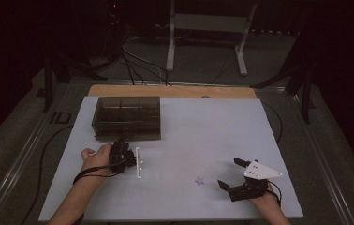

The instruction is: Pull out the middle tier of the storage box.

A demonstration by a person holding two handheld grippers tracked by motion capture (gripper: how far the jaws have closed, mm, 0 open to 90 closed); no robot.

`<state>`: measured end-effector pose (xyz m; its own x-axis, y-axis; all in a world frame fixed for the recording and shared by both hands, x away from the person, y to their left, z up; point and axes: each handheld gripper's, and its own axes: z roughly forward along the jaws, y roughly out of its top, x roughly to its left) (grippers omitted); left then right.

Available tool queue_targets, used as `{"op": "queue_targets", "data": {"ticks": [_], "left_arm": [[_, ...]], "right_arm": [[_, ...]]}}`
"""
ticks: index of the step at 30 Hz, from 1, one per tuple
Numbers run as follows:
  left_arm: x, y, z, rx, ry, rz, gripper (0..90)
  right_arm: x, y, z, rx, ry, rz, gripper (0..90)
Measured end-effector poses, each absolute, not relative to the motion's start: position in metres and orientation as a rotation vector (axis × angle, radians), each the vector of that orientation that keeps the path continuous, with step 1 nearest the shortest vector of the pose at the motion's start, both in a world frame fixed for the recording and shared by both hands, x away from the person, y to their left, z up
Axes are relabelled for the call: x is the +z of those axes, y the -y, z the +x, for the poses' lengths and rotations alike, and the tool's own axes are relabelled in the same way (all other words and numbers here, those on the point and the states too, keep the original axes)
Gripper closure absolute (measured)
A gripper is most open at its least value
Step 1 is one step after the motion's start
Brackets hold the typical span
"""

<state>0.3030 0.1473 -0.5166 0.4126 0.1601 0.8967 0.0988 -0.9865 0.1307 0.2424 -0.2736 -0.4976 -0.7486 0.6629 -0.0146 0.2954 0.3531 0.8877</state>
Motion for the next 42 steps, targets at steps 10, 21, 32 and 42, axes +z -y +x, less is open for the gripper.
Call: {"op": "queue_targets", "data": {"ticks": [10, 21, 32, 42], "left_arm": [[-0.502, -0.16, 0.302, 1.406, -0.328, 2.614, 50.5], [-0.492, -0.173, 0.304, 1.077, -0.495, 2.646, 24.3], [-0.48, -0.188, 0.304, 0.861, -0.527, 2.618, 1.4], [-0.472, -0.198, 0.303, 0.731, -0.52, 2.621, 1.0]], "right_arm": [[-0.498, 0.274, 0.242, 1.359, -2.247, 0.845, 0.1], [-0.498, 0.274, 0.243, 1.356, -2.248, 0.844, 0.1], [-0.498, 0.273, 0.243, 1.354, -2.251, 0.842, 0.1], [-0.498, 0.273, 0.243, 1.353, -2.251, 0.842, 0.1]]}}
